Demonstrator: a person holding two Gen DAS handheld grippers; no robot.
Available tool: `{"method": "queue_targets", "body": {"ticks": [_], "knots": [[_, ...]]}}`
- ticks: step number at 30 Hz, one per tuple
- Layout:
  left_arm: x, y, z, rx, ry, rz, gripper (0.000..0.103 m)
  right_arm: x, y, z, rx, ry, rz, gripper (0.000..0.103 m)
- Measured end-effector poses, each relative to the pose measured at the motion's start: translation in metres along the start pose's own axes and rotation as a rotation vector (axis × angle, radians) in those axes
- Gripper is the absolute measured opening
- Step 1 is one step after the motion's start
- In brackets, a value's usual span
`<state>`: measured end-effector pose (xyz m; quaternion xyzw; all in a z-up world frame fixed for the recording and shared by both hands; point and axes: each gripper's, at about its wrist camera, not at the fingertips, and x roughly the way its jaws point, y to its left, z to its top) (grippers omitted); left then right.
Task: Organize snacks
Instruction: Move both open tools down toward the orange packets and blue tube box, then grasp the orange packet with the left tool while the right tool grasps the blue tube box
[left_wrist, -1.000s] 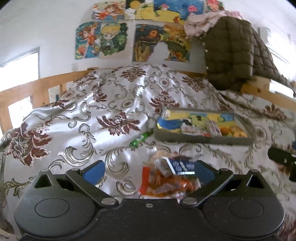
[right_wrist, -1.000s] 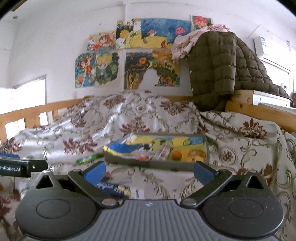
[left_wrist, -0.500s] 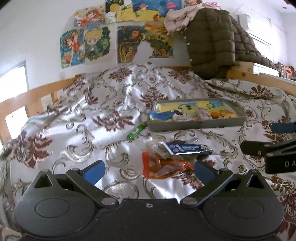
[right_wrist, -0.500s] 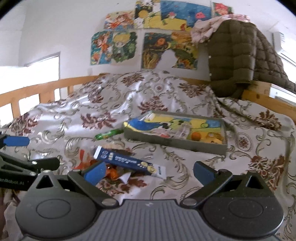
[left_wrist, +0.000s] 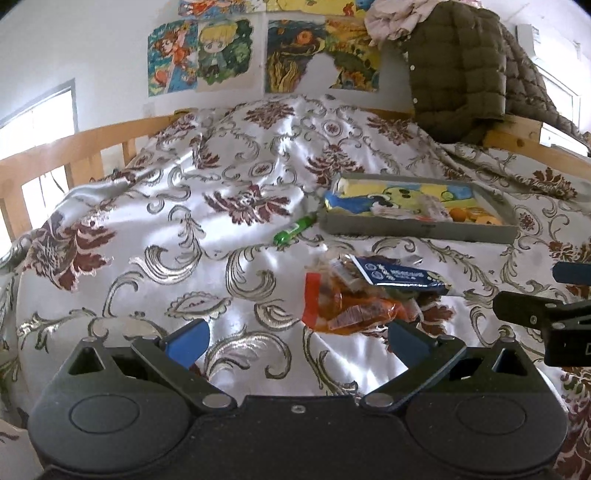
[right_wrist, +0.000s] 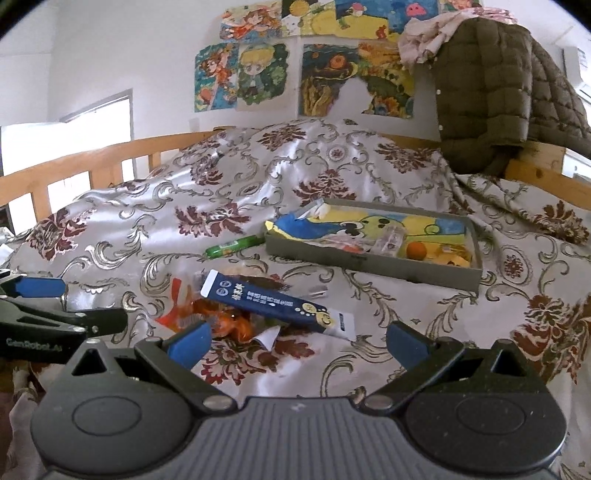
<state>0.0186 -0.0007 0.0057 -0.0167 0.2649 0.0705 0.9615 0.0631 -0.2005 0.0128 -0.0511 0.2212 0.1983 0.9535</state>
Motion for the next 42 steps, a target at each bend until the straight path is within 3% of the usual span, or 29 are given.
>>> {"method": "queue_targets", "body": {"ticks": [21,27,38,42], "knots": [[0.035,-0.025,0.007,0.054,0.069,0.037,0.102,0.025,-0.020,0.005,0.019,0.083,0.001,0.103],[0.052,-0.025,0.012,0.048,0.116,0.029,0.102,0.039,-0.023,0.008,-0.038,0.104,0.028,0.103],[0.089,-0.038,0.021,0.196,0.178,-0.033,0.102,0.091,-0.031,0.006,-0.205,0.110,-0.038,0.103],[0.102,-0.042,0.024,0.249,0.195,-0.052,0.102,0.106,-0.027,0.002,-0.258,0.090,-0.010,0.101]]}}
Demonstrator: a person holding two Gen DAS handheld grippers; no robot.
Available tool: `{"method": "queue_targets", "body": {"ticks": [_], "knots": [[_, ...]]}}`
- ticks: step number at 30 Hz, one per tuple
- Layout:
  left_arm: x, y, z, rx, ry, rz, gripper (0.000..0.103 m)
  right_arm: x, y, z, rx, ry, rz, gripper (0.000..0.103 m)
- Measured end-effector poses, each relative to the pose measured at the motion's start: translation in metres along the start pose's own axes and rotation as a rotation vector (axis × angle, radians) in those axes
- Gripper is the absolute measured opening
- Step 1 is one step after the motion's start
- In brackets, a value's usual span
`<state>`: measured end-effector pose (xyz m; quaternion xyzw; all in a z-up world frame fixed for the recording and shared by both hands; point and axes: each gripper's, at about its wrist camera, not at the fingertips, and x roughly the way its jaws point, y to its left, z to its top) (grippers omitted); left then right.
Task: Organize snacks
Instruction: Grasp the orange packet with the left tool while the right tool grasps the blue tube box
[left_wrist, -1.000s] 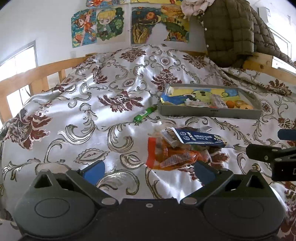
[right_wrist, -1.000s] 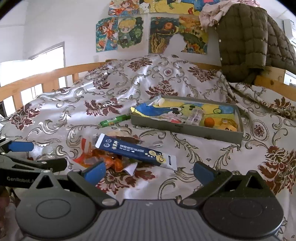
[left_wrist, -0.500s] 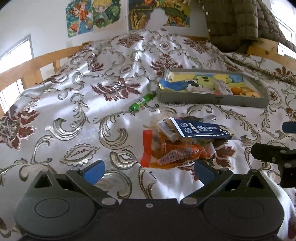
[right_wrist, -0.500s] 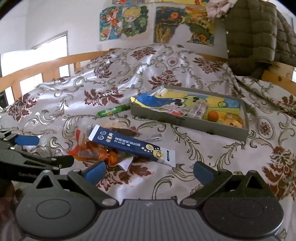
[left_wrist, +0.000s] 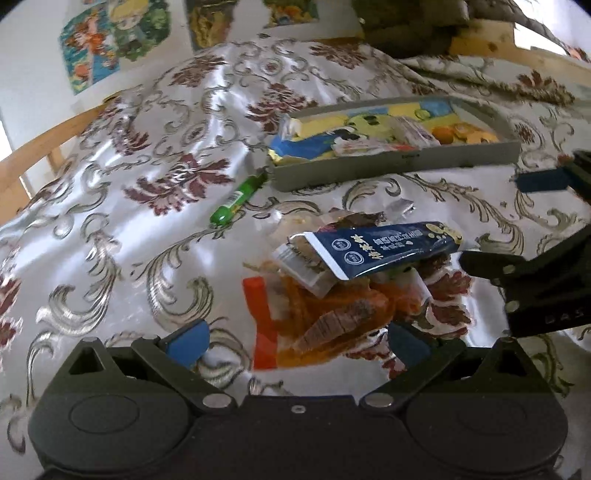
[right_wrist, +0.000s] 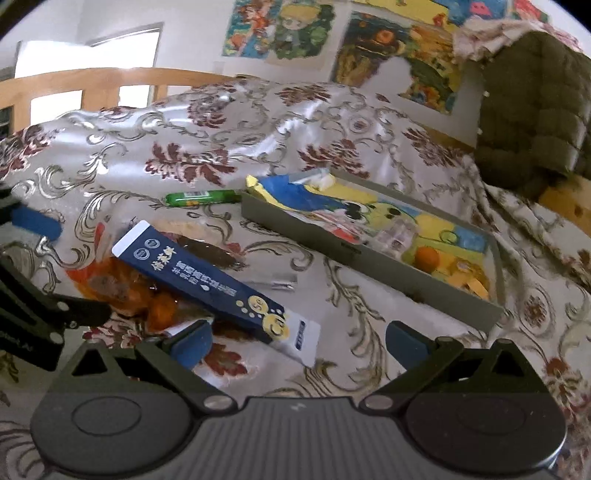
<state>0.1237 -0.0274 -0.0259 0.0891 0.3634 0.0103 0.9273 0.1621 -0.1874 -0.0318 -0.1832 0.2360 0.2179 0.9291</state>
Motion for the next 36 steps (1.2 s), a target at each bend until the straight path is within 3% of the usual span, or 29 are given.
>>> {"method": "queue_targets", "body": {"ticks": [8,11,12,13,24,29,36], "knots": [[0.015,-0.006,0.004,0.075,0.041,-0.016,0.102,0.038,0.023,-0.003,-0.209,-0.024,0.008,0.082],[0.014,-0.008,0.003,0.097,0.034,-0.013,0.102,0.046,0.025,-0.003,-0.227,-0.021,0.033,0.062],[0.014,-0.008,0.003,0.104,0.029,-0.010,0.102,0.047,0.025,-0.003,-0.227,-0.018,0.040,0.049],[0.013,-0.009,0.003,0.112,0.025,-0.007,0.102,0.048,0.025,-0.003,-0.228,-0.015,0.044,0.046],[0.024,-0.019,0.007,0.218,0.015,-0.017,0.102,0.027,0.011,0.009,-0.188,-0.065,0.042,0.024],[0.032,-0.016,0.010,0.182,0.031,-0.037,0.102,0.025,0.004,0.011,-0.163,-0.072,0.040,0.022],[0.030,-0.020,0.006,0.182,0.010,-0.050,0.086,0.027,0.004,0.010,-0.163,-0.070,0.047,0.022]]}}
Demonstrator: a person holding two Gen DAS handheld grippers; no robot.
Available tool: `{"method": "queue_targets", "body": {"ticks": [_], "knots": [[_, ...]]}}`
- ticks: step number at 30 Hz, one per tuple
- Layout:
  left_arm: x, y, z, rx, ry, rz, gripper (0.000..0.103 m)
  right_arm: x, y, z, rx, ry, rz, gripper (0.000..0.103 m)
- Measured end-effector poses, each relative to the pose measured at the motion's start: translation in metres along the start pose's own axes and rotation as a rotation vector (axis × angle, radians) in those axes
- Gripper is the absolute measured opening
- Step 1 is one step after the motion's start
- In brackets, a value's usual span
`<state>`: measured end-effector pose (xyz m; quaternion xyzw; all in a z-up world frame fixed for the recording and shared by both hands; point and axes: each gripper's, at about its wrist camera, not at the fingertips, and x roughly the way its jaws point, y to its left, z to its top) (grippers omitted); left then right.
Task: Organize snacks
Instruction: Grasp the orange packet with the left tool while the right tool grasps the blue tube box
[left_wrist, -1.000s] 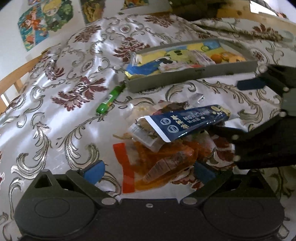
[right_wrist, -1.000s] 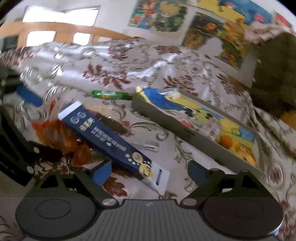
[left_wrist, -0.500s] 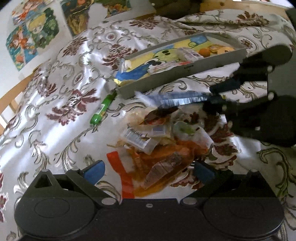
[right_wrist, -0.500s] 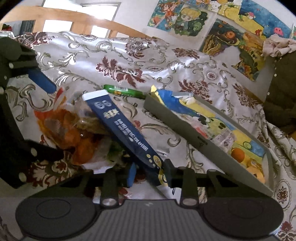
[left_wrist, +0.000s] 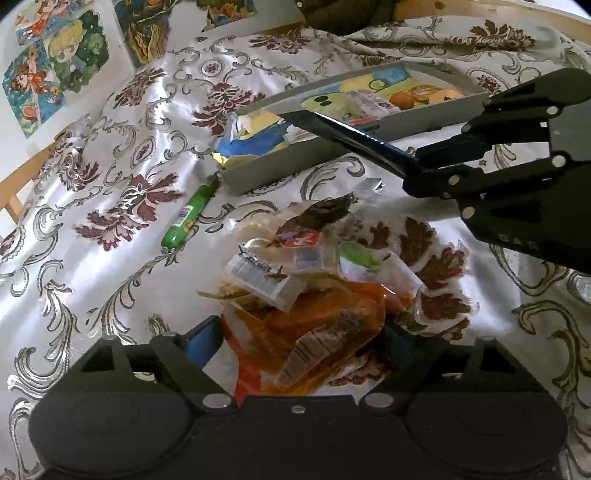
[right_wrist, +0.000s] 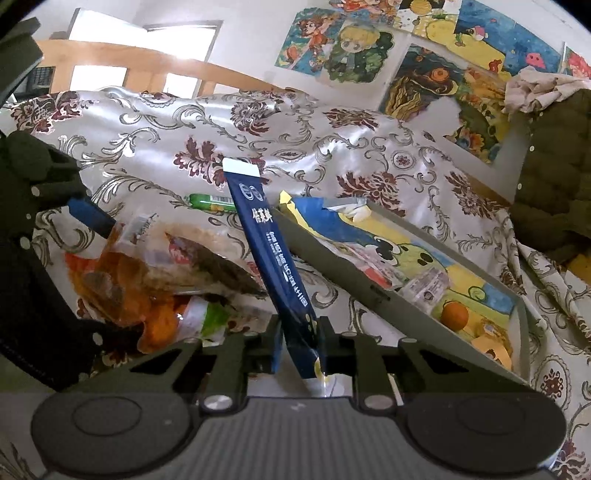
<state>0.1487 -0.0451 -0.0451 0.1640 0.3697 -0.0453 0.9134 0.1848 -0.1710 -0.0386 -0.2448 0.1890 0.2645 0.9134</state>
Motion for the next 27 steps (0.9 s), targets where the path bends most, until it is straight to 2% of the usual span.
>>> {"method": "queue_targets", "body": {"ticks": [7,14,17,19,24,27], "knots": [[-0.009,-0.007,-0.003,0.002,-0.020,-0.012,0.070,-0.001,-0.001,0.000,0.009,-0.005,0.002,0.022],[-0.025,-0.005,-0.007,-0.081,-0.017,-0.024,0.067,-0.007,0.002,0.000,-0.002,-0.018,0.015,0.022],[-0.035,-0.003,-0.010,-0.124,-0.013,-0.044,0.060,-0.010,0.004,0.000,-0.011,-0.027,0.015,0.021],[-0.042,-0.002,-0.013,-0.149,-0.015,-0.066,0.059,-0.012,0.005,0.001,-0.014,-0.032,0.014,0.020],[-0.050,-0.006,-0.021,-0.144,-0.027,-0.073,0.058,-0.016,0.007,0.001,-0.027,-0.040,0.012,0.019],[-0.056,-0.004,-0.021,-0.178,-0.040,-0.088,0.057,-0.017,0.009,0.001,-0.039,-0.041,0.010,0.018]]}}
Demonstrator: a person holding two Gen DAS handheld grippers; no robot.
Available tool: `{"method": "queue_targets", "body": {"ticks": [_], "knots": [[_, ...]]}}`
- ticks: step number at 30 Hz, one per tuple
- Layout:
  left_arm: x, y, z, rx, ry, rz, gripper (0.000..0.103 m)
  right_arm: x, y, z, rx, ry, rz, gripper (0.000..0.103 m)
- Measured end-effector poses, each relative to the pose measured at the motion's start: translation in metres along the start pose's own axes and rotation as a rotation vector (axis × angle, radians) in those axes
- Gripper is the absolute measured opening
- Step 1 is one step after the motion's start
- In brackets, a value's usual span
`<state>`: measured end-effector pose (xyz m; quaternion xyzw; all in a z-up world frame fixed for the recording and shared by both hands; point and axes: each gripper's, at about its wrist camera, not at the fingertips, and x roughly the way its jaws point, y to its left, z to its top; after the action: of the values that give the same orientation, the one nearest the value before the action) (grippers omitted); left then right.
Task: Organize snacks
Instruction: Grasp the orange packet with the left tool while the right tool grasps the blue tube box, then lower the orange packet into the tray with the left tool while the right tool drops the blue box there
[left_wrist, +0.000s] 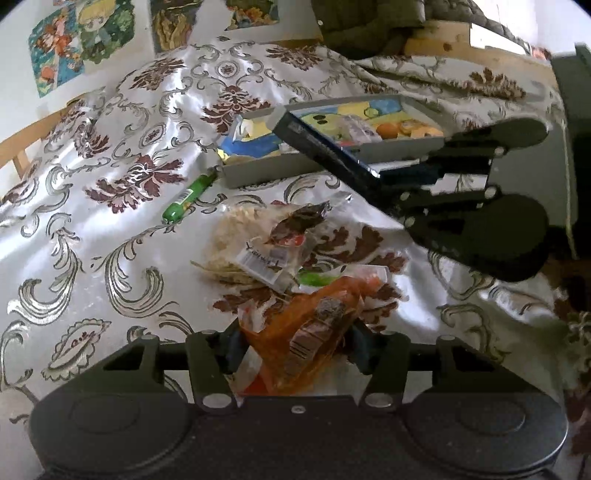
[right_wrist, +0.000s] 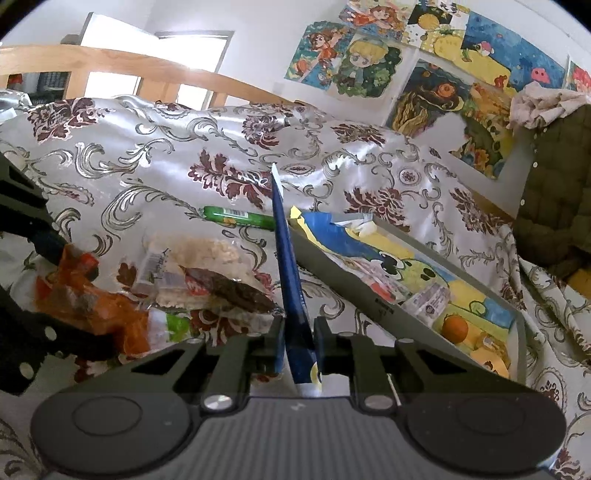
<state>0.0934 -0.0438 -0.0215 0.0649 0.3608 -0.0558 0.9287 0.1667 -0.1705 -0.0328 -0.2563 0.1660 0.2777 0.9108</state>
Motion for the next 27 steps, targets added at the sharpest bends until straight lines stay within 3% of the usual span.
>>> {"method": "queue_targets", "body": {"ticks": [10,27], "knots": [[-0.018,0.008,0.000,-0.108,-0.055,-0.023,0.055,0.000,0.005,-0.001,-0.036,-0.006,-0.017,0.016],[-0.042,-0.008,0.010,-0.031,-0.179,0.020,0.051,-0.007,-0.002,0.003,-0.012,-0.056,-0.049,0.016]]}}
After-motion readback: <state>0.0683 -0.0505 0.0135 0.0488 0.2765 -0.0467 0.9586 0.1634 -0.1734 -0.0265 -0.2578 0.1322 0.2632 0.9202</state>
